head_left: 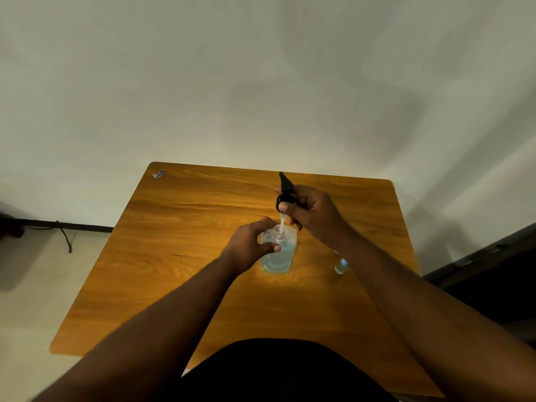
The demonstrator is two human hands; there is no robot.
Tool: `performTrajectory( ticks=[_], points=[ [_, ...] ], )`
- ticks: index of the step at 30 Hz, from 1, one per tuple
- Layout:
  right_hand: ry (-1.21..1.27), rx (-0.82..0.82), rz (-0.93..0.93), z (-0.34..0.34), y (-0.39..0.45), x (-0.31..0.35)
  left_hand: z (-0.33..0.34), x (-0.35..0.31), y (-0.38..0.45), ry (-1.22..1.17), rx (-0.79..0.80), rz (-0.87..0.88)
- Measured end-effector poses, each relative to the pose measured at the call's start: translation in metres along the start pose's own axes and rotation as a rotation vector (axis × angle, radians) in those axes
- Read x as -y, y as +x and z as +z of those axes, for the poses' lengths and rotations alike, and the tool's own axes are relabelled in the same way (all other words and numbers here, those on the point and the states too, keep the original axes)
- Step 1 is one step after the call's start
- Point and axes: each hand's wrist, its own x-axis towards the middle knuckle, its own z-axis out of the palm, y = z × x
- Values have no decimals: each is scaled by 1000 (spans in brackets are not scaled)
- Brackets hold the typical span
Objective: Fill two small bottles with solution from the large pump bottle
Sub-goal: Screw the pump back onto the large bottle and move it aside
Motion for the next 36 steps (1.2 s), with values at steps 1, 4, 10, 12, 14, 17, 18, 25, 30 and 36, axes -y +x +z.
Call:
performTrajectory(
  ticks=[1,4,10,12,14,17,18,25,30,36],
  points=[
    [-22,1,33,2,-2,-9,0,1,0,-7,-2,-6],
    [-33,-21,84,4,-5,-25,0,3,1,-32,-9,-27],
    [-113,27,66,0,3,-30,1,8,0,-100,-10,-67],
    [-154,85,80,1,1,-32,1,10,2,-92,-5,-78],
    [-164,110,91,3,-1,-35,2,10,2,-98,-8,-105],
    [-192,150,87,5,-3,-41,2,11,2,-120,-9,-145],
    [-214,166,89,5,-4,-43,2,12,2,-129,-7,-146],
    [-280,246,134,-1,1,-49,5,16,1,-172,-21,-124],
    [-331,60,79,17,-6,-59,5,18,-4,-213,-35,-145],
    [-144,38,185,21,-22,-66,3,17,-8,-243,-20,-129]
  ],
)
